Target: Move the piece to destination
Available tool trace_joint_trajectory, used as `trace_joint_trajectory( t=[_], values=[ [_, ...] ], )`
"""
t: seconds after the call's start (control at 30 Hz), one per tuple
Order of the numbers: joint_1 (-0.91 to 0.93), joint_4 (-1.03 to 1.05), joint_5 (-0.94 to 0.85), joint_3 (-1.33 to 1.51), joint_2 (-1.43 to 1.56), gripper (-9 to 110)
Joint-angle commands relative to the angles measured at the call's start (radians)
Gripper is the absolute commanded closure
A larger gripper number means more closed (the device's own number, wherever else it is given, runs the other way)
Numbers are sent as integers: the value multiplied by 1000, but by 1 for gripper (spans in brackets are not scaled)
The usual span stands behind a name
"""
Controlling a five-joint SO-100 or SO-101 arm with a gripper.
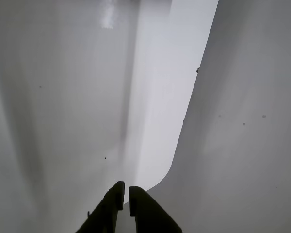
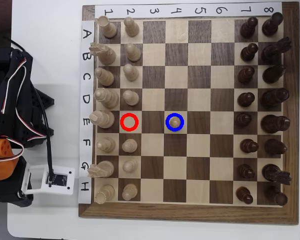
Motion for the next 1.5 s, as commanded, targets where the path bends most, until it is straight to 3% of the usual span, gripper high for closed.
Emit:
trace_joint_trajectory(
  t=[0.0, 1.47],
  values=[
    [5, 2, 2, 29, 63, 101],
    [23, 2, 21, 29, 63, 99]
  ],
)
